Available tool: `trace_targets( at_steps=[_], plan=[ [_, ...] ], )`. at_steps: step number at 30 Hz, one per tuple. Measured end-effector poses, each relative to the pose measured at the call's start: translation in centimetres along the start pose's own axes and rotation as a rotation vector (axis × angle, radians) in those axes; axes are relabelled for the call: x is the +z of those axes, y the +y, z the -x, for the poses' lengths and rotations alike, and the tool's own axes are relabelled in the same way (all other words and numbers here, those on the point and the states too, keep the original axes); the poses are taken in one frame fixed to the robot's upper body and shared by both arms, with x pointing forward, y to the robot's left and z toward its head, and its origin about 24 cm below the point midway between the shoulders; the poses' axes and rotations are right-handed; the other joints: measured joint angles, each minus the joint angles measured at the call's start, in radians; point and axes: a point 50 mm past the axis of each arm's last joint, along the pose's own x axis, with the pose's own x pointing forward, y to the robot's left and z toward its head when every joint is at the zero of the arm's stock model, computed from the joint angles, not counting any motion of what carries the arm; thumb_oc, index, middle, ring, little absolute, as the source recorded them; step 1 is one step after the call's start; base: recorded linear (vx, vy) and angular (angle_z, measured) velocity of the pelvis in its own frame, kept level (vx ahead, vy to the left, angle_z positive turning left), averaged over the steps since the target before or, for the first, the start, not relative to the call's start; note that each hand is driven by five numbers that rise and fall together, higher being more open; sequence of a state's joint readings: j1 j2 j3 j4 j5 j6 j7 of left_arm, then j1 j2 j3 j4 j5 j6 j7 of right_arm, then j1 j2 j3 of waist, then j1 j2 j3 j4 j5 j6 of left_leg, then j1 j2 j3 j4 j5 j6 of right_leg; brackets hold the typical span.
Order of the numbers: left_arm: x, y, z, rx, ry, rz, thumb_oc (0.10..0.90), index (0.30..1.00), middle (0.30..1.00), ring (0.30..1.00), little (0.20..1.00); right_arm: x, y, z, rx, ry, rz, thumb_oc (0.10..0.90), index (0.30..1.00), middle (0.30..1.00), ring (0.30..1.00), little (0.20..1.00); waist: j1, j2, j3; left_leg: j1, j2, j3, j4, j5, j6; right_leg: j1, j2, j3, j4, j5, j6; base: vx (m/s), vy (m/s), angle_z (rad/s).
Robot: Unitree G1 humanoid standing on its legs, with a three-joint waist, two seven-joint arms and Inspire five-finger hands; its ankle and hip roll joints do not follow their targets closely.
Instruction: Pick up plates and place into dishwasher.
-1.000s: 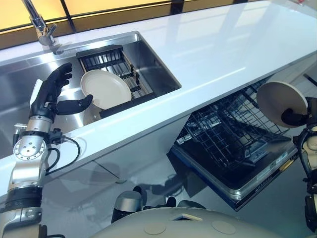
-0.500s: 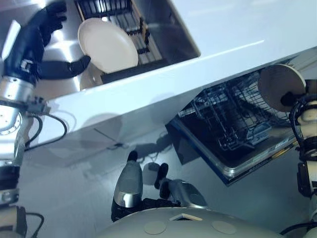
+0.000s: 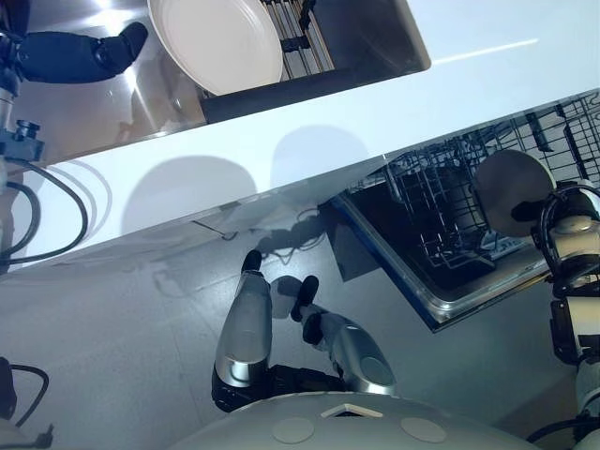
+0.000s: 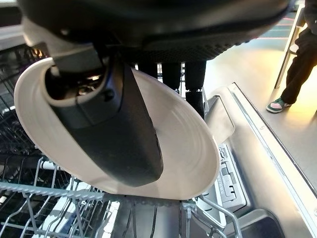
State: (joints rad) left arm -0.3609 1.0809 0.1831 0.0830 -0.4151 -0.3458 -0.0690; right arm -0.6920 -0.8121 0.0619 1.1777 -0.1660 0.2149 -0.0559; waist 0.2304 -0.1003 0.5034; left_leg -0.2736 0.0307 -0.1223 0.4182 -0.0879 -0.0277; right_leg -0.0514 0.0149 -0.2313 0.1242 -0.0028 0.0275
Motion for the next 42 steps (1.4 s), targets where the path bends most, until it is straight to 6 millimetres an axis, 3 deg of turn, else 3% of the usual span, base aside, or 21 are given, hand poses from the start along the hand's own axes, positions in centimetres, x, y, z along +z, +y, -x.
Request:
trace_targets(
  at_steps=[9,14,20,35,39,42],
  plan=[
    [0.1,-0.3,-0.4,-0.004,-0.017,0.003,0.8,0.9,0.9,0.9,0.9,1.2,1.0,0.1,0.074,-0.028,-0.058,0.8,0.9,0.9,0.9,0.9,0.011,0.0,0.0,-0.002,-0.015,0.003,-0.001,0.002,0.009,-0.008,-0.013,0.005,0.006,-0.001,0.001,-0.02,0.01,0.0],
    [-0.1,-0.4,-0.2,-0.002,-0.008,0.011,0.8,0.9,0.9,0.9,0.9,3.1,0.7,0.6,0.026,-0.132,-0.097,0.8,0.9,0.9,0.9,0.9,0.009,0.0,0.0,0.011,-0.02,0.019,-0.001,0.003,0.021,-0.013,-0.023,0.023,0.03,-0.003,0.004,0.01,0.028,-0.07],
    [-1.3,-1.2,0.9,-0.008,0.041,0.024,0.8,0.9,0.9,0.9,0.9,4.6,1.7,1.7,-0.05,-0.265,-0.192,0.8,0.9,0.9,0.9,0.9,-0.015,0.001,0.001,0.065,-0.032,0.038,-0.003,-0.004,0.038,0.03,-0.04,0.035,0.038,-0.008,0.011,0.06,0.02,-0.06],
    [-4.1,-1.7,5.6,0.023,0.184,0.046,0.8,0.9,0.9,0.9,0.9,-3.3,4.1,3.1,-0.004,-0.164,-0.21,0.8,0.9,0.9,0.9,0.9,-0.047,0.005,-0.001,0.237,-0.057,0.084,-0.066,-0.02,0.064,0.169,-0.074,0.084,-0.002,-0.016,0.024,0.02,0.025,-0.09],
    [-4.6,-2.0,7.0,0.032,0.216,0.04,0.8,0.9,0.9,0.9,0.9,-3.6,4.4,4.0,0.031,-0.209,-0.246,0.8,0.9,0.9,0.9,0.9,-0.061,0.009,-0.006,0.283,-0.067,0.094,-0.097,-0.018,0.07,0.199,-0.087,0.083,-0.004,-0.02,0.031,-0.05,0.085,-0.06],
    [-5.3,-2.8,8.4,0.038,0.252,0.066,0.8,0.9,0.9,0.9,0.9,-3.6,4.1,4.6,0.042,-0.259,-0.253,0.8,0.9,0.9,0.9,0.9,-0.076,0.022,-0.043,0.291,-0.077,0.099,-0.113,-0.014,0.078,0.196,-0.098,0.082,-0.004,-0.021,0.032,-0.1,0.112,-0.04]
  ],
)
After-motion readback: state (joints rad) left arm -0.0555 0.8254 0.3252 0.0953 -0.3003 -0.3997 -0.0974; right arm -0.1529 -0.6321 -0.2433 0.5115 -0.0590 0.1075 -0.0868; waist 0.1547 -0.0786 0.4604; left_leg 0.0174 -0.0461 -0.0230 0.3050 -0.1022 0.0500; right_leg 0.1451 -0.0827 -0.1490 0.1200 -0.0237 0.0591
